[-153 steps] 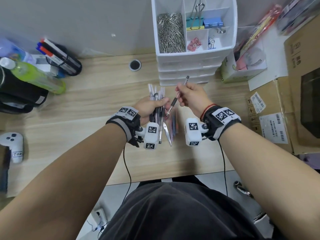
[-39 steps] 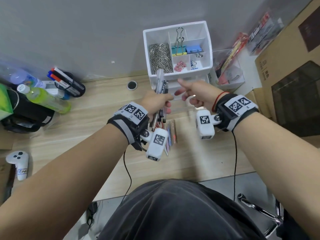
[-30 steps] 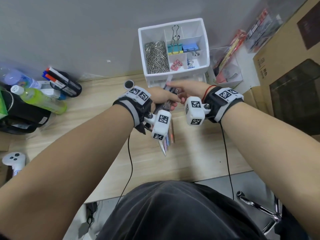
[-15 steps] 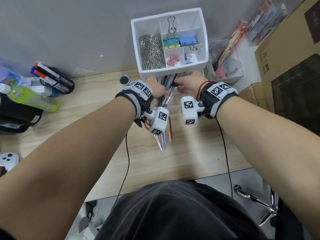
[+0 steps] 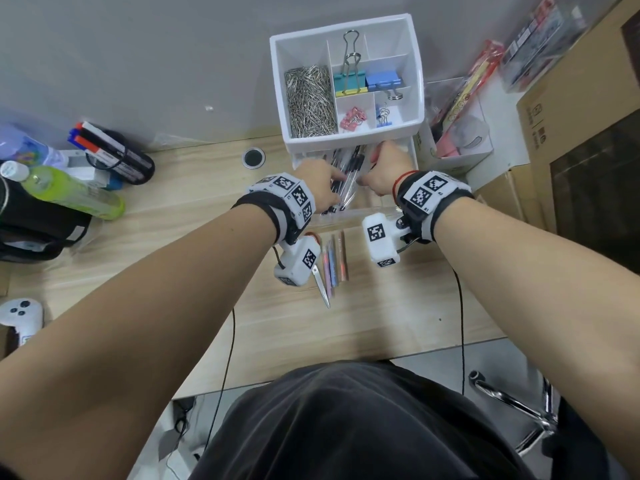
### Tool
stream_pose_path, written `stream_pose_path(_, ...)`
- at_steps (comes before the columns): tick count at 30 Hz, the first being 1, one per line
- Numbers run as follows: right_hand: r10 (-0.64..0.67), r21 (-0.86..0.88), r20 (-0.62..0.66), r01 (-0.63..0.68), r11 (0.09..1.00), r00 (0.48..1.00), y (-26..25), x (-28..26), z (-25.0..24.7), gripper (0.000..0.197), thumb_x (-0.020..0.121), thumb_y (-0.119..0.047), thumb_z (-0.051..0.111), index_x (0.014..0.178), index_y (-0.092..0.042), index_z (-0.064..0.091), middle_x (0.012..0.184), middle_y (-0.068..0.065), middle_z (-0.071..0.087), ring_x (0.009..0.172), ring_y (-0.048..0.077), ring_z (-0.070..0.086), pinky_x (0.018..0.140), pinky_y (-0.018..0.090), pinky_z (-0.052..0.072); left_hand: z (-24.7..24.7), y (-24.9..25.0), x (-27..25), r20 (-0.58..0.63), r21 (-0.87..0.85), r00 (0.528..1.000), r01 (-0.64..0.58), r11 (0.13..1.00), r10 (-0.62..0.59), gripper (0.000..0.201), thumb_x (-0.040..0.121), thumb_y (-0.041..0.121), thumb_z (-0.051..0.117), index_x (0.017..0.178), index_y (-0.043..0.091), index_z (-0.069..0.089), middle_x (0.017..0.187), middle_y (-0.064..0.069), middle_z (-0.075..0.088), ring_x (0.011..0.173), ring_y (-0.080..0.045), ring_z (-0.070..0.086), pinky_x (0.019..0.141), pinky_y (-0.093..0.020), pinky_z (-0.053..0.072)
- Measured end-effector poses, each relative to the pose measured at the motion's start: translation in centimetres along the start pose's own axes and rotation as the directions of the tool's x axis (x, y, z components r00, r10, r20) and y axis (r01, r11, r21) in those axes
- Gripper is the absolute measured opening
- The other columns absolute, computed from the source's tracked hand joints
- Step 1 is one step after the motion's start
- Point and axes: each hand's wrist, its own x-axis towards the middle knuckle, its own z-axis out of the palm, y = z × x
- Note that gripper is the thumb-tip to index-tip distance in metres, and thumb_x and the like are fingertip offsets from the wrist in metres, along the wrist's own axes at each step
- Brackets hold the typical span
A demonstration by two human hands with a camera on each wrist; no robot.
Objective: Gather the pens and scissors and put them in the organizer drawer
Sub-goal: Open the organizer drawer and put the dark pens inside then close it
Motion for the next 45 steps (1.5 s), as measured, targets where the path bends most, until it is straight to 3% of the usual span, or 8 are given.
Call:
stream_pose_path(7, -0.135, -0.054, -0.004, 0.135, 0.989, 0.991, 0.5, 0.2, -0.1, 0.026, 0.076, -0.012, 0.078, 0.096, -0.022, 0.065, 0.101, -0.001, 0.061, 0.093, 0.017, 0.059, 0.080, 0.025, 0.045, 0.5, 0.4, 0.7, 0.010, -0.021, 0.992, 0.129, 0.991, -0.129, 0.031, 0.091, 0.029, 0.063, 0.103, 0.001, 0.068, 0.089, -0.010, 0.068, 0.089, -0.030, 0.070, 0.079, -0.039, 0.059)
stream_pose_path(15, -0.227, -0.078, 0.035, 0.229, 0.970, 0.973, 0.5, 0.0, -0.2, 0.030, 0.081, -0.015, 0.072, 0.111, -0.019, 0.067, 0.095, -0.005, 0.057, 0.090, 0.015, 0.055, 0.077, 0.020, 0.038, 0.7, -0.6, 0.5, -0.168, -0.022, 0.986, -0.016, 1.000, 0.012, 0.045, 0.095, 0.021, 0.058, 0.140, 0.018, 0.054, 0.144, -0.011, 0.048, 0.129, -0.027, 0.048, 0.107, -0.032, 0.035)
stream_pose_path(21, -0.307, -0.080, 0.130, 0.319, 0.944, 0.943, 0.7, -0.7, -0.1, 0.029, 0.087, -0.020, 0.070, 0.115, -0.025, 0.065, 0.089, -0.002, 0.059, 0.083, 0.017, 0.057, 0.077, 0.025, 0.044, 1.6, -0.5, 0.8, 0.156, 0.249, 0.979, -0.167, 0.954, 0.131, 0.037, 0.103, 0.031, 0.041, 0.134, 0.021, 0.059, 0.159, -0.009, 0.028, 0.138, -0.032, 0.036, 0.110, -0.039, 0.031)
stream_pose_path(27, -0.318, -0.213, 0.166, 0.348, 0.913, 0.934, 0.0, -1.2, -0.6, 0.032, 0.091, -0.016, 0.064, 0.122, -0.025, 0.066, 0.112, -0.001, 0.065, 0.101, 0.020, 0.061, 0.086, 0.027, 0.047, 1.8, 0.4, 0.0, 0.170, 0.376, 0.981, -0.147, 0.915, 0.088, 0.056, 0.105, 0.032, 0.034, 0.156, 0.013, 0.018, 0.162, -0.010, 0.022, 0.147, -0.030, 0.023, 0.118, -0.048, 0.022)
stream_pose_path(31, -0.307, -0.164, 0.187, 0.338, 0.927, 0.933, -0.1, -1.7, -1.1, 0.037, 0.093, -0.012, 0.061, 0.128, -0.022, 0.064, 0.100, -0.003, 0.055, 0.093, 0.013, 0.053, 0.080, 0.022, 0.039, 0.6, -0.1, -0.4, 0.014, 0.131, 0.996, -0.095, 0.987, 0.094, 0.034, 0.102, 0.029, 0.047, 0.128, 0.016, 0.064, 0.126, -0.010, 0.065, 0.113, -0.028, 0.061, 0.090, -0.031, 0.045)
stream_pose_path(35, -0.299, -0.192, 0.160, 0.327, 0.925, 0.941, 0.2, -2.5, -2.4, 0.024, 0.091, -0.026, 0.066, 0.111, -0.013, 0.066, 0.096, 0.000, 0.061, 0.083, 0.015, 0.055, 0.074, 0.025, 0.042, -0.9, -1.2, -1.4, -0.224, -0.105, 0.973, -0.087, 0.991, 0.062, 0.010, 0.088, 0.030, 0.072, 0.094, 0.022, 0.075, 0.086, 0.007, 0.071, 0.082, -0.010, 0.066, 0.082, -0.028, 0.056)
stream_pose_path(40, -0.077, -0.339, 0.361, 0.208, 0.917, 0.929, 1.1, -2.7, -5.5, 0.040, 0.080, -0.047, 0.076, 0.078, -0.007, 0.073, 0.069, 0.007, 0.074, 0.052, 0.016, 0.061, 0.049, 0.022, 0.047, -2.4, -3.5, -2.7, -0.092, -0.006, 0.994, 0.050, 0.999, -0.050, 0.068, 0.049, 0.066, 0.083, 0.090, 0.019, 0.056, 0.081, 0.004, 0.059, 0.074, -0.014, 0.054, 0.068, -0.031, 0.049)
stream_pose_path(45, 0.105, -0.490, 0.480, 0.167, 0.855, 0.871, 1.5, -2.3, -6.7, 0.062, 0.065, -0.061, 0.082, 0.088, -0.003, 0.078, 0.066, 0.006, 0.071, 0.056, 0.020, 0.057, 0.059, 0.031, 0.047, -2.0, -4.5, -3.6, -0.015, 0.307, 0.989, 0.143, 0.941, -0.145, 0.143, 0.032, 0.074, 0.081, 0.144, 0.005, 0.024, 0.137, -0.014, 0.039, 0.126, -0.030, 0.040, 0.109, -0.046, 0.038)
